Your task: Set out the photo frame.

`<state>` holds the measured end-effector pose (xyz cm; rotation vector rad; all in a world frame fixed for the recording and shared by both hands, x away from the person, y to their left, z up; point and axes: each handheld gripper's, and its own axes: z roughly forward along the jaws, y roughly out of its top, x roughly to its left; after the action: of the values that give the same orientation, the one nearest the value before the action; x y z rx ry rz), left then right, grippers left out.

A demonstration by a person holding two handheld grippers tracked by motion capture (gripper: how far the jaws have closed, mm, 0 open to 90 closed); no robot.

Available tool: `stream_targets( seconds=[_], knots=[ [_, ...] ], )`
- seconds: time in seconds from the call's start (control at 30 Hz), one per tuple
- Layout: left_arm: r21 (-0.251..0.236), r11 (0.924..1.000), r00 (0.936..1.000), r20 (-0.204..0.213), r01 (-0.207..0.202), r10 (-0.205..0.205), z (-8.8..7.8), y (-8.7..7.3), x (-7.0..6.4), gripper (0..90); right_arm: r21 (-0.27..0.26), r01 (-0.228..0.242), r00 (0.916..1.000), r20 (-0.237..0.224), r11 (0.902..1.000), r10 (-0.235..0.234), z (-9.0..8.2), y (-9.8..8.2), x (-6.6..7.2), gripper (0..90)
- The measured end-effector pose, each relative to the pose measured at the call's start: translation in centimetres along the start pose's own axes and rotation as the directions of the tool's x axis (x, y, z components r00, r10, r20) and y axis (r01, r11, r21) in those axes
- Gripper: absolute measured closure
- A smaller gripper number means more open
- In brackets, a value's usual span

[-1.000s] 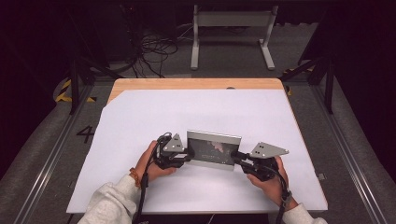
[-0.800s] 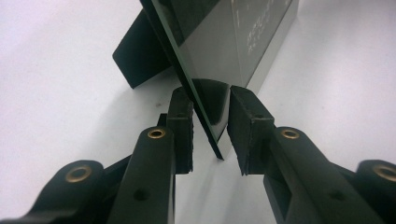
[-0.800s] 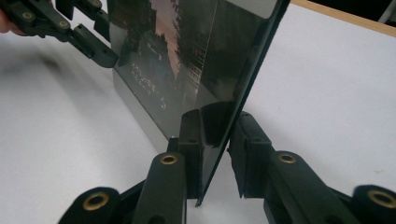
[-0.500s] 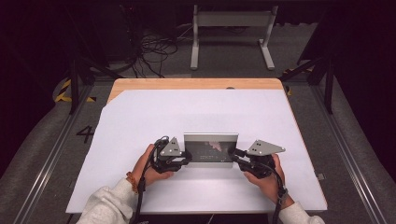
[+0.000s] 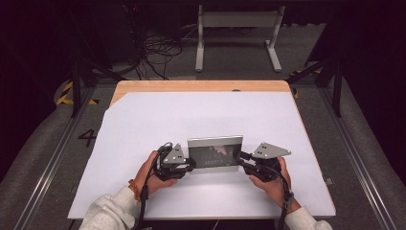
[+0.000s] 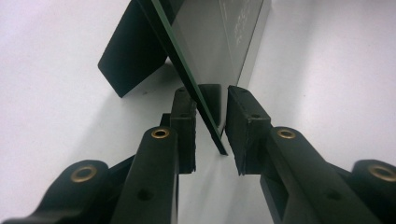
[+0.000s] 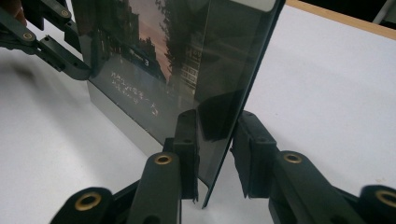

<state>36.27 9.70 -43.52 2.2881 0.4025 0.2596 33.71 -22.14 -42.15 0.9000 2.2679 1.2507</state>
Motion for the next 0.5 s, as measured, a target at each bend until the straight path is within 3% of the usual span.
stream_targets(
  seconds=[0.5],
  knots=[
    [0.007, 1.0, 0.9997, -0.025, -0.004, 0.004, 0.1, 0.07, -0.13, 74.3, 0.002, -0.005, 1.0, 0.002, 1.0, 0.005, -0.09, -0.12, 0.1, 72.5]
  ],
)
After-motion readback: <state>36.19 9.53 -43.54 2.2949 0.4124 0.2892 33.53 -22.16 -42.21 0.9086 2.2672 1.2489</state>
